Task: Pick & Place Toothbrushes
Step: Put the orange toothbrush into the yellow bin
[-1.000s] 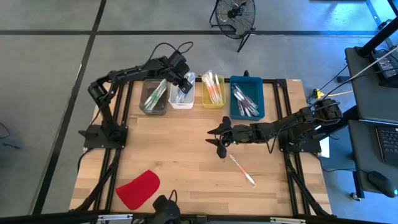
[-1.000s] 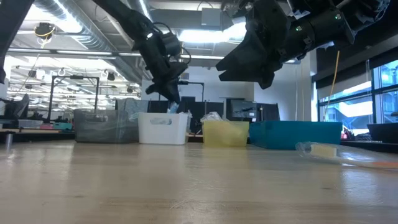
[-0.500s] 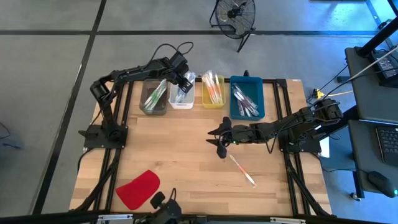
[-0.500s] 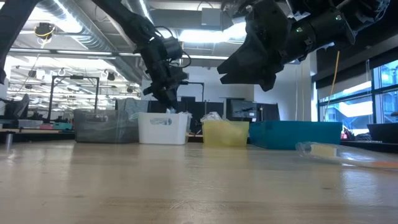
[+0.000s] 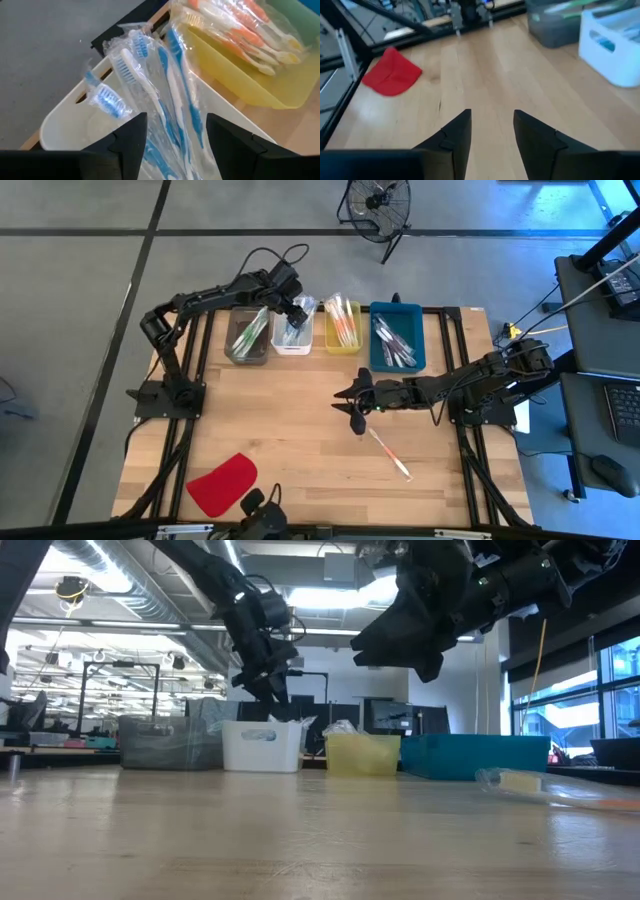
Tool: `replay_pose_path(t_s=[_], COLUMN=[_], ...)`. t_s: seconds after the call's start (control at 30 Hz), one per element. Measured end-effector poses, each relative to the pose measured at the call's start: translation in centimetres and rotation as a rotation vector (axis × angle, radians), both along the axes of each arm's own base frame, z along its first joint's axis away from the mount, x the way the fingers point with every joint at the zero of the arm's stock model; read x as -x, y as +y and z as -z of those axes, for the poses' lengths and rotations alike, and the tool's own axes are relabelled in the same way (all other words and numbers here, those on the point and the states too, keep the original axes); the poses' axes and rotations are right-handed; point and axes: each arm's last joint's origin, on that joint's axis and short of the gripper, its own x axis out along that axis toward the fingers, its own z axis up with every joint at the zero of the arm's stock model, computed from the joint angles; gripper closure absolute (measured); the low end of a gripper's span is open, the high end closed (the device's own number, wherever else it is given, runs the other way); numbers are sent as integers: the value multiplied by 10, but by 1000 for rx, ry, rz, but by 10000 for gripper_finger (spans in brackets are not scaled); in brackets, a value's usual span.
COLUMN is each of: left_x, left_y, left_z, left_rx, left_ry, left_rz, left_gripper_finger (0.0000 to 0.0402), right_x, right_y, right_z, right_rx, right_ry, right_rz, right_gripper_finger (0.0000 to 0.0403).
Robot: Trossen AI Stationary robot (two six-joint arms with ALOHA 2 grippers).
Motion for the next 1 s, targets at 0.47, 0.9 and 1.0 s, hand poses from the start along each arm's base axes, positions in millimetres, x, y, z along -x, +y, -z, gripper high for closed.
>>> replay_pose_path(t_s=[0.47, 0.9, 1.0], left_x=[23, 41, 46], left_y=[-33, -96, -112], left_z=[-38, -2, 2], left_rx=[-32, -96, -104], left_ry=[29, -99, -153], left_rz=[98, 185, 192], left_gripper_finger=[207, 215, 217], right_x=[-5, 2, 10], right_y=[15, 40, 44], right_z=[-20, -40, -35], right_rx=[-61, -48, -90], right_ry=[102, 396, 488], right_rz=[-138, -170, -131], right_gripper_finger=[282, 300, 297])
